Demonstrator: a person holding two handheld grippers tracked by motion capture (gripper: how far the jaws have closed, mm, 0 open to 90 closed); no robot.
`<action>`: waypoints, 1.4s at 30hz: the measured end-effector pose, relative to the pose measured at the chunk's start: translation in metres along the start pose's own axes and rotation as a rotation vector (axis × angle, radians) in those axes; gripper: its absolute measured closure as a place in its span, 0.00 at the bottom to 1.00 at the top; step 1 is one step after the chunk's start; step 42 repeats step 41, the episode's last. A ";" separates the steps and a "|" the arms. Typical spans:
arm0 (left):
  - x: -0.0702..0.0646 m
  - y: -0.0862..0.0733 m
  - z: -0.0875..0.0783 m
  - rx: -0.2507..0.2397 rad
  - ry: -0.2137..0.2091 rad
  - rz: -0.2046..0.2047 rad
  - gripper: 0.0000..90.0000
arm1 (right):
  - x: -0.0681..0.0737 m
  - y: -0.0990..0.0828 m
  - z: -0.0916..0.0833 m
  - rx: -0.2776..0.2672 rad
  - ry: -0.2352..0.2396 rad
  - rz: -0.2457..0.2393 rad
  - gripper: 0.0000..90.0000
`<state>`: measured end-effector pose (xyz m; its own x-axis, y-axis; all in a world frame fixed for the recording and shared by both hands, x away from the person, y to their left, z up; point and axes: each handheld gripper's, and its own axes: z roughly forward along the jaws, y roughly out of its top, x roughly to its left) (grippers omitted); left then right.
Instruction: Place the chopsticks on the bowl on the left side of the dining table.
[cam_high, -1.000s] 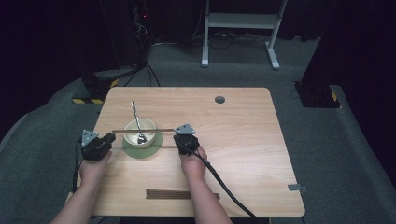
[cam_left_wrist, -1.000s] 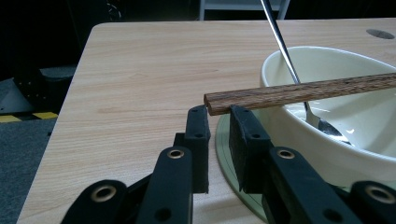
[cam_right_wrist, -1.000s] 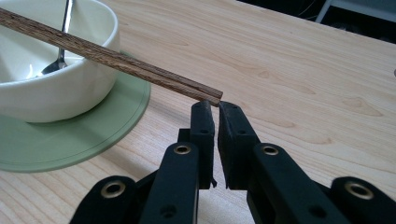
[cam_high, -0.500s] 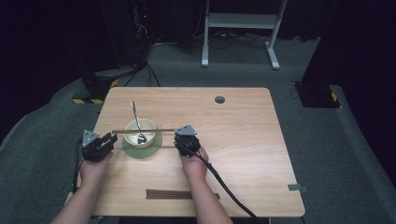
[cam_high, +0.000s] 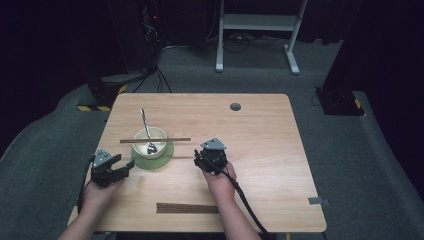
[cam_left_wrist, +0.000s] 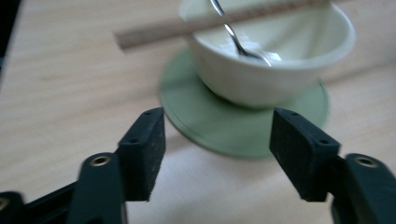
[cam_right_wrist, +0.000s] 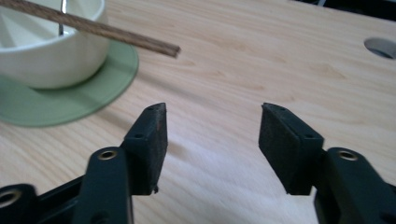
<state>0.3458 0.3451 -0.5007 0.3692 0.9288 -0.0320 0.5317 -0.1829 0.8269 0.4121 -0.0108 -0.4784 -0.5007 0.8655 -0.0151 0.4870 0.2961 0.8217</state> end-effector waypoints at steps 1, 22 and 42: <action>-0.004 -0.004 -0.001 0.028 -0.018 0.007 0.40 | -0.004 -0.003 -0.003 0.003 0.002 0.005 0.42; -0.034 -0.039 -0.007 0.154 0.023 0.028 0.16 | -0.140 -0.107 -0.086 0.144 -0.130 0.104 0.31; -0.033 -0.038 -0.005 0.167 -0.007 0.045 0.10 | -0.138 -0.114 -0.083 0.164 -0.108 0.088 0.25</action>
